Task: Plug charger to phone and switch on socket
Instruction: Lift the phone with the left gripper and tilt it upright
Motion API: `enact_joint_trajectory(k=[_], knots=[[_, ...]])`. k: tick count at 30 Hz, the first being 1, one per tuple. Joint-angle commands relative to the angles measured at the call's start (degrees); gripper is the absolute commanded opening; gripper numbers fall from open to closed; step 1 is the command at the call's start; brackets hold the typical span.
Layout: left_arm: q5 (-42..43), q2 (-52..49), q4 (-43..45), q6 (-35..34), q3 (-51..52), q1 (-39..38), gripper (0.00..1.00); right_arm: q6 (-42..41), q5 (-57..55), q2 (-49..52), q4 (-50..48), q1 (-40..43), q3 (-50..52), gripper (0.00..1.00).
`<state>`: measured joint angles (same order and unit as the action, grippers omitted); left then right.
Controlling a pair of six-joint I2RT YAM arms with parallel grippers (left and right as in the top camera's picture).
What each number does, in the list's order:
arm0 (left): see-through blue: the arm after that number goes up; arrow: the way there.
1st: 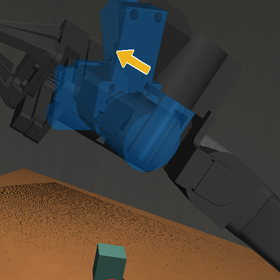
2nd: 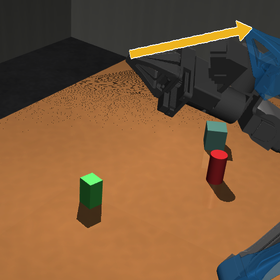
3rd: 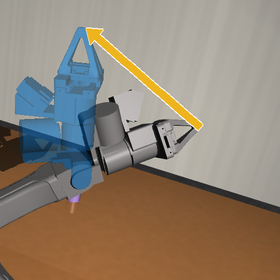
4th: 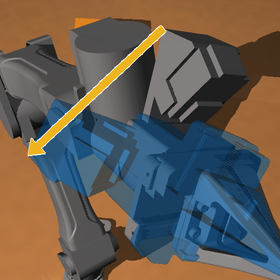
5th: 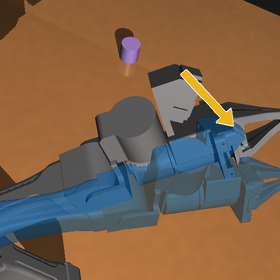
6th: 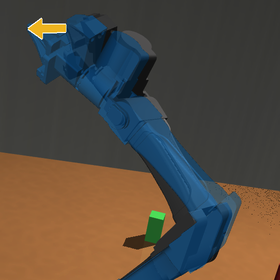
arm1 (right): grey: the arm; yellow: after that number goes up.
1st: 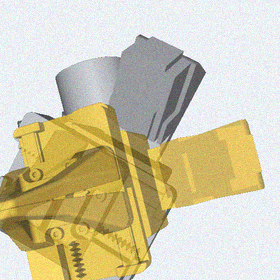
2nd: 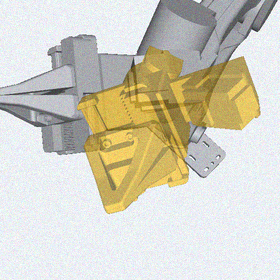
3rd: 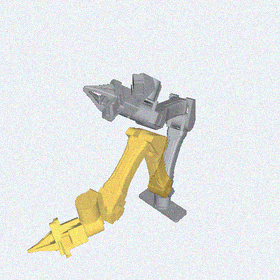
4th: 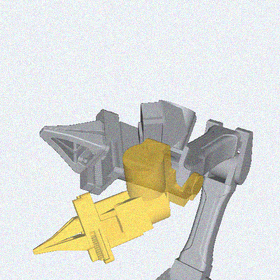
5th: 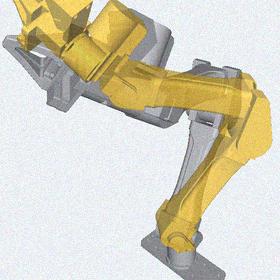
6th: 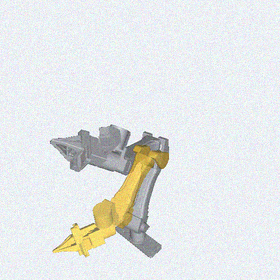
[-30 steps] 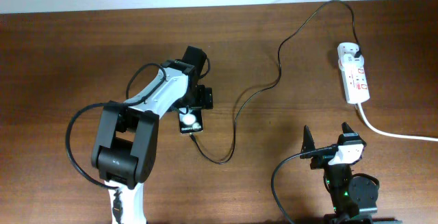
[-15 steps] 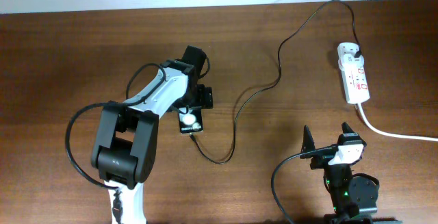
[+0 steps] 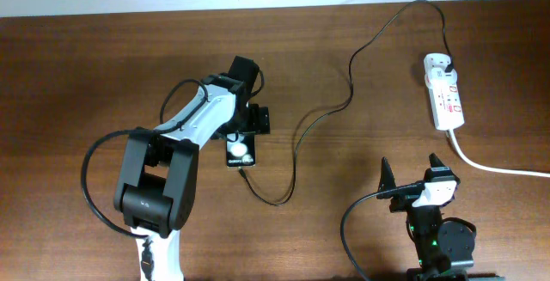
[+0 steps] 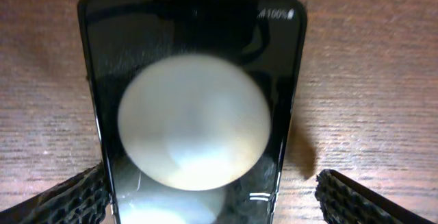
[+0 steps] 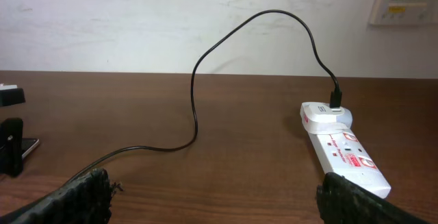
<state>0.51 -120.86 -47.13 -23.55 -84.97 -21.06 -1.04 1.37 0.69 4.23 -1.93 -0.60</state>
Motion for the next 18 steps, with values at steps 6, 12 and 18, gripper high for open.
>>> enact_joint_trajectory(k=[6,12,18], knots=[[0.24,-2.03,-1.20,-0.55,1.68,-0.22,0.99,0.20,-0.09,-0.37,0.28,-0.26,0.28,0.99],[-3.08,-2.03,-1.81,-0.55,1.75,-0.79,0.99,0.20,-0.09,-0.39,0.28,-0.26,0.28,0.99],[-3.87,-2.03,-1.51,1.40,2.54,-2.43,0.99,0.20,-0.09,-0.37,0.28,-0.26,0.28,0.99]])
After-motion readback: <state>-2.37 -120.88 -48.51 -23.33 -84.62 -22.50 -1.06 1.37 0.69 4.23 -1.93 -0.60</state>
